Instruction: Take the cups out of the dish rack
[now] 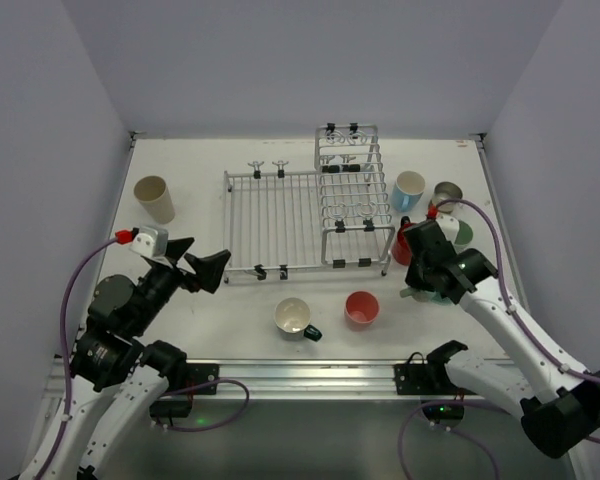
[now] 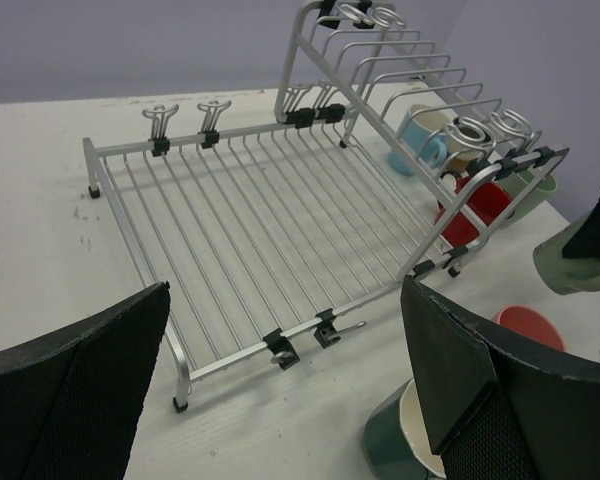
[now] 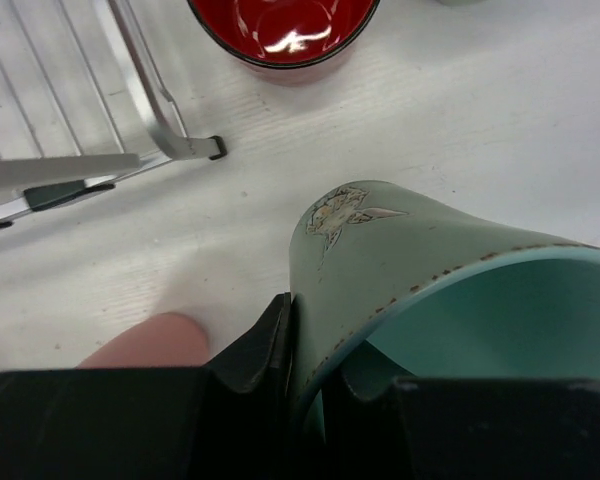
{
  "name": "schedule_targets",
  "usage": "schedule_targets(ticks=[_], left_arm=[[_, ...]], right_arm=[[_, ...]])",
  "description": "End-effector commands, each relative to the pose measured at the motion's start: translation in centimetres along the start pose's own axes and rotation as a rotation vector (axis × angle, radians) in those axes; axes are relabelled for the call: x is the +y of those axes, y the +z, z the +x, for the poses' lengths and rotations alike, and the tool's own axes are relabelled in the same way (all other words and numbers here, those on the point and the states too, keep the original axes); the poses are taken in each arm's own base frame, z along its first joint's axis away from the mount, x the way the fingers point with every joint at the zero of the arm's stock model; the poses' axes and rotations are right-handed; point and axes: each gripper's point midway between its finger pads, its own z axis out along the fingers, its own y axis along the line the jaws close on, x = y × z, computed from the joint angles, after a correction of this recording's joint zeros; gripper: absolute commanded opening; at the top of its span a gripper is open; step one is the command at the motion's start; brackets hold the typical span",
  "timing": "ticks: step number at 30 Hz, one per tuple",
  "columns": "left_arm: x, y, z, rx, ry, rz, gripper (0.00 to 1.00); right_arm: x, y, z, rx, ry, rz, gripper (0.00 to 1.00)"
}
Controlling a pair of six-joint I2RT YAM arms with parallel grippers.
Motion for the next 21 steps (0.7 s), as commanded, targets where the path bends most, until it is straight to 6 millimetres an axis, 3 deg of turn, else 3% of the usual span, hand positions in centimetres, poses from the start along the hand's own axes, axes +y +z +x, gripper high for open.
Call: schedule_targets(ticks=[1, 6, 15, 21], left_arm=[[-0.1, -0.2, -0.5, -0.027, 0.033, 0.007, 1.0], [-0.2, -0.4, -0.4, -0.032, 0.034, 0.012, 1.0], [-0.2, -0.5, -0.3, -0.027, 0.029, 0.007, 1.0], [-0.2, -0.6, -0.3, -0.03, 0.029, 0.01, 1.0]], right_arm=[[1.6, 2.0, -2.0, -0.036, 0.008, -0.04, 0.0], [2.0, 4.7, -0.9, 0.029, 0.021, -0.058, 0.0], [2.0, 7.3, 0.5, 0.144, 0.041, -0.027, 0.0], [1.7, 8.5, 2.0, 0.214, 0.051, 0.016, 0.07]])
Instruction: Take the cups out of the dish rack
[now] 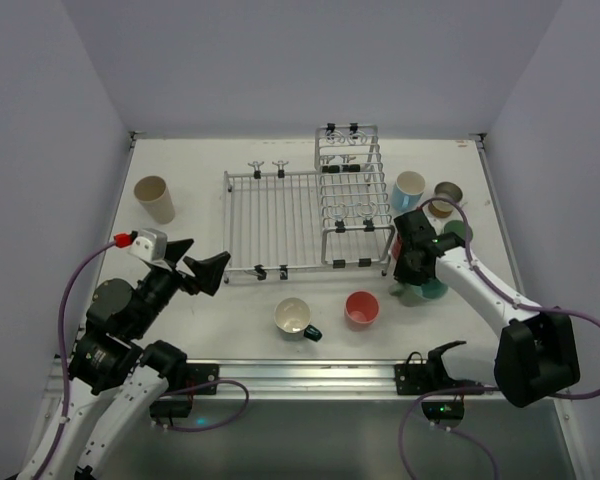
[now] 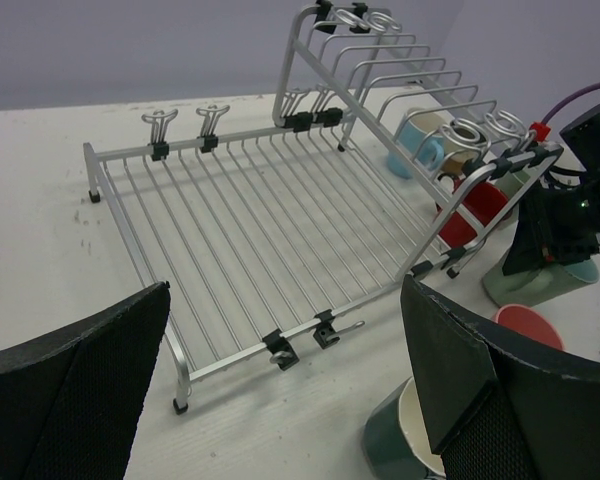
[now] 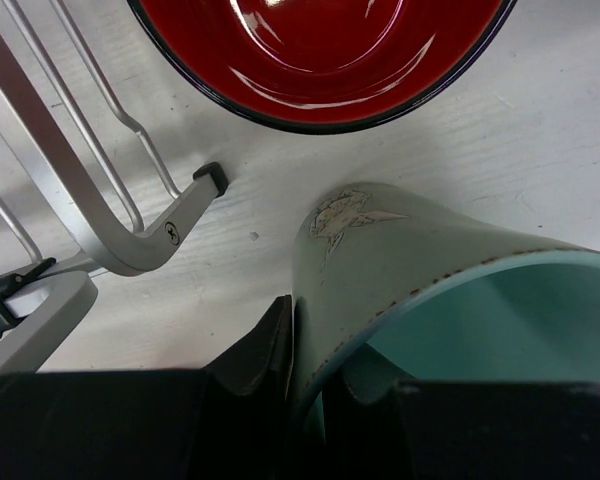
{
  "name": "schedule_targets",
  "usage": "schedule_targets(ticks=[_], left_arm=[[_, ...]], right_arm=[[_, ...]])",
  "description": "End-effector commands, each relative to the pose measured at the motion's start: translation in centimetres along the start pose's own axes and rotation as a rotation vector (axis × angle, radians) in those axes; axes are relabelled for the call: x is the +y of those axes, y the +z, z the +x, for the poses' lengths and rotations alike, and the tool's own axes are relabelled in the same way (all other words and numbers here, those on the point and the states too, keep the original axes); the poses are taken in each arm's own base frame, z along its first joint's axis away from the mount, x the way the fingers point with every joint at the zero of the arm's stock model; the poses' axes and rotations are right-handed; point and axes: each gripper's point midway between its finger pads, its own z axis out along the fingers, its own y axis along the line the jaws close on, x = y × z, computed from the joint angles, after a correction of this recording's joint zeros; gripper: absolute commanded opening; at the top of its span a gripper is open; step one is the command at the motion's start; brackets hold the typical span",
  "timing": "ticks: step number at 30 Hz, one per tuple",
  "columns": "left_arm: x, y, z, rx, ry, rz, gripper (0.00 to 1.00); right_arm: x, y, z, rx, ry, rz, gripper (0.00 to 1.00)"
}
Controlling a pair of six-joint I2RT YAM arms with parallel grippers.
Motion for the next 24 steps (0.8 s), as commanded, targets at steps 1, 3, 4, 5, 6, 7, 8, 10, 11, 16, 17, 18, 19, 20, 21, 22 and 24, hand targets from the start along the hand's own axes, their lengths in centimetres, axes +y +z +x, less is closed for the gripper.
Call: schedule_targets(ticks=[1, 3, 4, 5, 6, 7, 8, 10, 11, 16, 17, 18, 19, 20, 21, 22, 24], left_arm=[[0.0, -0.2, -0.2, -0.012, 0.019, 0.0, 1.0], [0.0, -0.2, -0.2, -0.013, 0.019, 0.002, 1.0], [0.0, -0.2, -0.3, -0.016, 0.019, 0.003, 1.0], [-0.1, -0.2, -0.2, -0.015, 0.021, 0.004, 1.0], [0.0, -0.2, -0.2, -0.015, 0.021, 0.003, 1.0], [-0.1, -0.2, -0.2, -0.015, 0.019, 0.004, 1.0], [-0.1, -0.2, -0.2, -0.013, 0.019, 0.004, 1.0], [0.0, -0.1, -0.1, -0.01, 0.019, 0.003, 1.0], [0.0, -0.1, -0.1, -0.007, 0.022, 0.002, 1.0], [0.2, 0.1, 0.0, -0.001, 0.022, -0.009, 1.0], [0.2, 0.1, 0.1, 0.002, 0.02, -0.011, 1.0], [0.3, 0.1, 0.1, 0.002, 0.022, -0.016, 1.0], [0.4, 0.2, 0.1, 0.003, 0.023, -0.019, 1.0], [0.4, 0.3, 0.2, 0.009, 0.022, -0.021, 1.0], [0.5, 0.3, 0.1, 0.008, 0.023, -0.024, 1.0], [0.4, 0.3, 0.2, 0.012, 0.023, -0.023, 1.0], [0.4, 0.4, 0.1, 0.015, 0.025, -0.024, 1.0]], right_arm=[[0.5, 0.3, -0.6, -0.009, 0.016, -0.013, 0.1], [0.3, 0.4, -0.4, -0.006, 0.019, -0.006, 0.21], [0.3, 0.4, -0.4, -0.008, 0.02, -0.006, 0.28], [0.3, 0.3, -0.5, -0.011, 0.022, -0.007, 0.38], [0.4, 0.1, -0.6, -0.018, 0.021, -0.015, 0.42], [0.4, -0.1, -0.7, -0.025, 0.023, -0.019, 0.45], [0.5, -0.4, -1.0, -0.037, 0.025, -0.028, 0.51], [0.7, -1.6, -1.6, -0.078, 0.038, -0.059, 0.55], [0.9, -2.2, -2.0, -0.095, 0.042, -0.078, 0.57], [1.0, -5.8, -3.5, -0.2, 0.063, -0.158, 0.61], [1.0, -6.4, -3.7, -0.217, 0.065, -0.17, 0.62], [0.9, -7.3, -4.0, -0.234, 0.066, -0.185, 0.63], [0.9, -8.1, -4.2, -0.253, 0.068, -0.202, 0.66], [0.9, -9.7, -4.7, -0.301, 0.075, -0.238, 0.69], [1.0, -10.6, -4.7, -0.319, 0.069, -0.264, 0.71], [1.0, -11.6, -5.0, -0.347, 0.069, -0.289, 0.77], [1.0, -14.8, -5.6, -0.446, 0.06, -0.377, 0.85]])
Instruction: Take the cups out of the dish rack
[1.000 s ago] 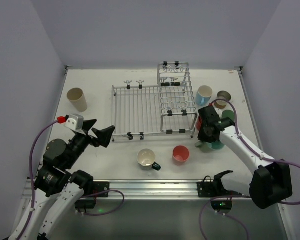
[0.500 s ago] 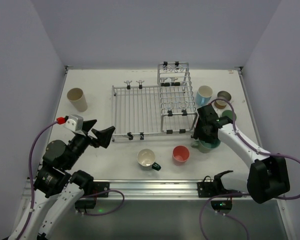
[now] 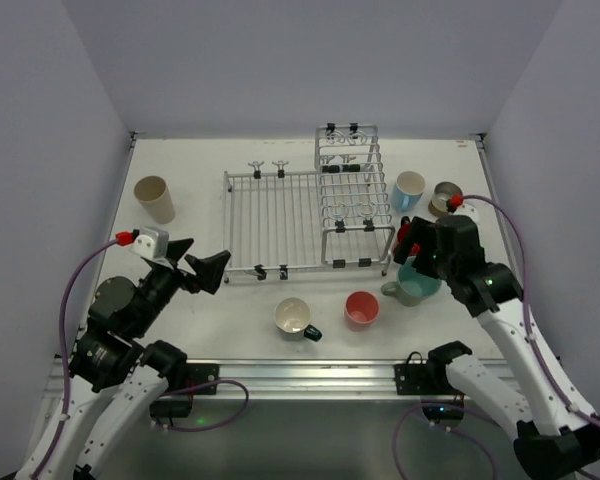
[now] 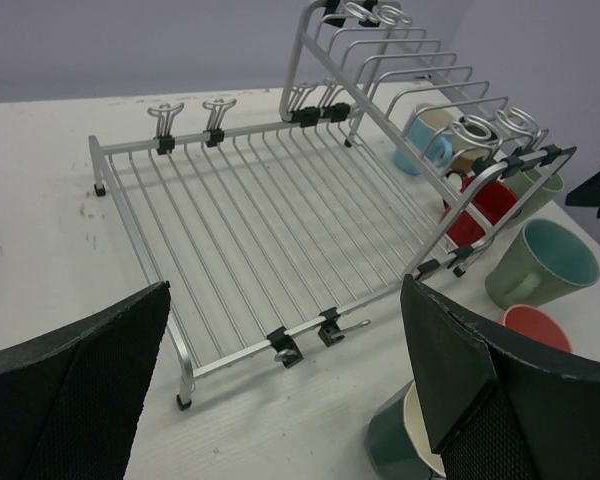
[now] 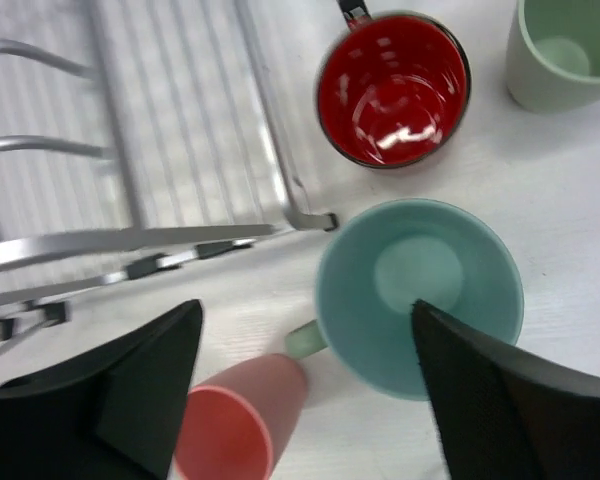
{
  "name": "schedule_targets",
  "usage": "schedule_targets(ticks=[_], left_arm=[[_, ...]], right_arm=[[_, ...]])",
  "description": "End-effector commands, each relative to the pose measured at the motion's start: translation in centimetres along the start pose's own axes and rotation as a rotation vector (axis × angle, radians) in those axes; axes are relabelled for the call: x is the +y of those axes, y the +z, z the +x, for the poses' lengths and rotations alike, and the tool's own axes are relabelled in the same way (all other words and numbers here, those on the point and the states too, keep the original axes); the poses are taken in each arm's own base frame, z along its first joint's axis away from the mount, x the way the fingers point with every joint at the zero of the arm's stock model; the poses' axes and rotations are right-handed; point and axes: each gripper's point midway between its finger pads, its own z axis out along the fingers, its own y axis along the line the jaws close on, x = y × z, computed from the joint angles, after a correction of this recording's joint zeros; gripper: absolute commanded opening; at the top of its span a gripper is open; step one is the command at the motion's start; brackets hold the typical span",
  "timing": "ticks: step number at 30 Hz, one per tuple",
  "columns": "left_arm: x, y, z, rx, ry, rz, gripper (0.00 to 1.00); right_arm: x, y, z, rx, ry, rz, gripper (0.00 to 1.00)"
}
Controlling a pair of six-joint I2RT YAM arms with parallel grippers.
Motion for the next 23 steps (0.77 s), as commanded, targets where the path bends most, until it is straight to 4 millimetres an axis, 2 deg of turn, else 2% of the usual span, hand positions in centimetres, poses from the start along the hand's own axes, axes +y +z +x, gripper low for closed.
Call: schedule_targets(ticks=[1, 2, 3, 5, 6, 8, 9, 11, 13, 16, 20, 23], left_arm=[[0.2, 0.2, -0.1, 0.01, 0.025, -0.01, 1.0], [0.2, 0.2, -0.2, 0.007, 0.025, -0.011, 1.0], [0.1, 0.2, -0.4, 0.001, 0.025, -0.008, 1.0], [0.4, 0.0, -1.0, -0.021, 0.023, -0.031, 1.0], [0.3, 0.0, -1.5, -0.033, 0.022, -0.028, 1.0], [0.1, 0.0, -2.1, -0.048, 0.018, -0.025, 1.0], [0.0, -0.2, -3.0, -0.066, 0.017, -0.028, 1.0], [-0.2, -0.2, -4.4, -0.084, 0.016, -0.031, 1.0], [0.0, -0.1, -5.0, -0.084, 0.02, -0.052, 1.0], [0.4, -0.1, -6.2, -0.102, 0.028, -0.083, 1.0], [0.7, 0.1, -6.3, -0.112, 0.016, -0.105, 1.0], [1.5, 0.6, -5.5, -0.106, -0.001, -0.141, 1.0]], right_arm=[[1.8, -5.0, -3.1, -0.146, -0.021, -0.16, 0.95], [2.1, -6.1, -3.9, -0.195, -0.016, -0.193, 0.99], [2.5, -8.4, -5.3, -0.303, -0.013, -0.266, 0.99], [2.9, -11.0, -6.4, -0.415, -0.003, -0.351, 0.99], [3.1, -14.3, -7.8, -0.554, 0.011, -0.437, 0.99], [3.2, -16.9, -8.4, -0.658, 0.02, -0.512, 0.99], [3.0, -19.2, -8.9, -0.742, 0.024, -0.561, 0.99], [2.9, -21.1, -9.2, -0.8, 0.014, -0.602, 0.99], [2.7, -22.4, -9.1, -0.837, 0.005, -0.619, 0.99], [2.1, -23.1, -8.9, -0.869, -0.001, -0.619, 0.99], [1.6, -22.2, -8.2, -0.878, 0.007, -0.614, 0.99], [1.9, -21.8, -8.1, -0.898, 0.025, -0.646, 0.99]])
